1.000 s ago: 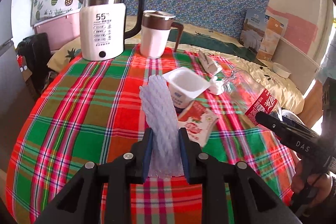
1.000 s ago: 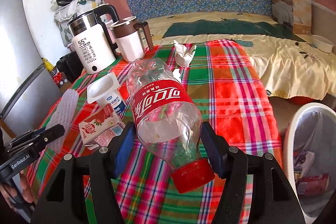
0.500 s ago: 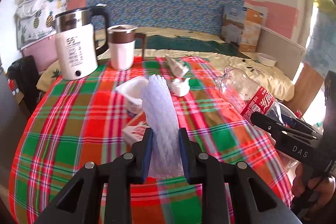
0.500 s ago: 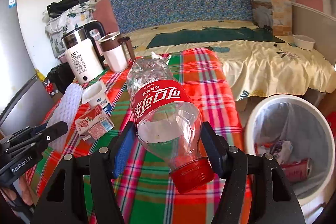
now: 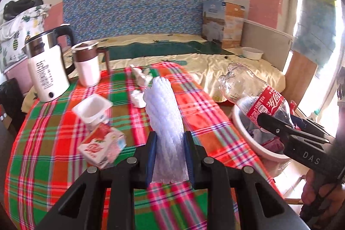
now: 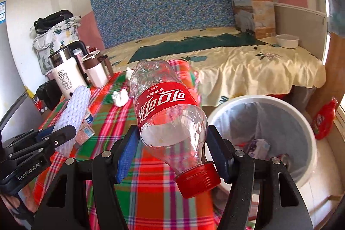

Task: Collect trash
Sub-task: 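Carry the bottle and foam net over the white bin with both tools, then open both tools to drop the bottle and foam net into the bin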

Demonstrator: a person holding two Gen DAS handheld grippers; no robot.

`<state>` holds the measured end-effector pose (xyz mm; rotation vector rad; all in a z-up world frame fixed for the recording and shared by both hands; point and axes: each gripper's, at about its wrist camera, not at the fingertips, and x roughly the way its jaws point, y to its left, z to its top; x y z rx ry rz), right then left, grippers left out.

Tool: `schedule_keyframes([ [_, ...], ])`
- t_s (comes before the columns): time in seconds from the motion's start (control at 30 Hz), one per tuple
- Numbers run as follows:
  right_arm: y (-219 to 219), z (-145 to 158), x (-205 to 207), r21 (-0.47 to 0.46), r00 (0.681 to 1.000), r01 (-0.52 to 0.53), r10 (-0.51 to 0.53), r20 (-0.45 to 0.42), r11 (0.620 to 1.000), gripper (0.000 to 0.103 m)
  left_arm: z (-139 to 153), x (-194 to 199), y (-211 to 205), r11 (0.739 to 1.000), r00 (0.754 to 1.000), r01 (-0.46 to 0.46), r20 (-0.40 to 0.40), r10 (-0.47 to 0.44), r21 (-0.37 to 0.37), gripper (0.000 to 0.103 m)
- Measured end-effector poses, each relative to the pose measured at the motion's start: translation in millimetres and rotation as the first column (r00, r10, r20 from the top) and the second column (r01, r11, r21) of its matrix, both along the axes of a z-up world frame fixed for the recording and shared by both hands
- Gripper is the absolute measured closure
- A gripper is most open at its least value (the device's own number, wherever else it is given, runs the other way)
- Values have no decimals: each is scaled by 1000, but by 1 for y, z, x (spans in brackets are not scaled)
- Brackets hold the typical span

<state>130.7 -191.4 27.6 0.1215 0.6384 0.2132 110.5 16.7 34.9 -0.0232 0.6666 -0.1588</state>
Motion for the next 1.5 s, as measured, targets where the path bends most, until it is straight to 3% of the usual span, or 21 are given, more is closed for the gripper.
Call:
schedule_keyframes([
  [0.5,-83,-2,-19,-3,984,176,-177,-14,984,39,0,22,-94,985,985,173,-4,-173,18,78],
  [0.77,-124,-10,-22,-14,966,253,-253,-49,967,39,-3,33,-148,961,962,274,-8,-274,28,78],
  [1.13,-159,-34,-8,-100,936,314,-326,-135,944,39,-26,51,-201,942,942,333,-68,-330,45,78],
  [1.5,-161,-52,18,-168,931,283,-313,-191,944,39,-41,66,-210,943,942,328,-90,-323,49,73],
])
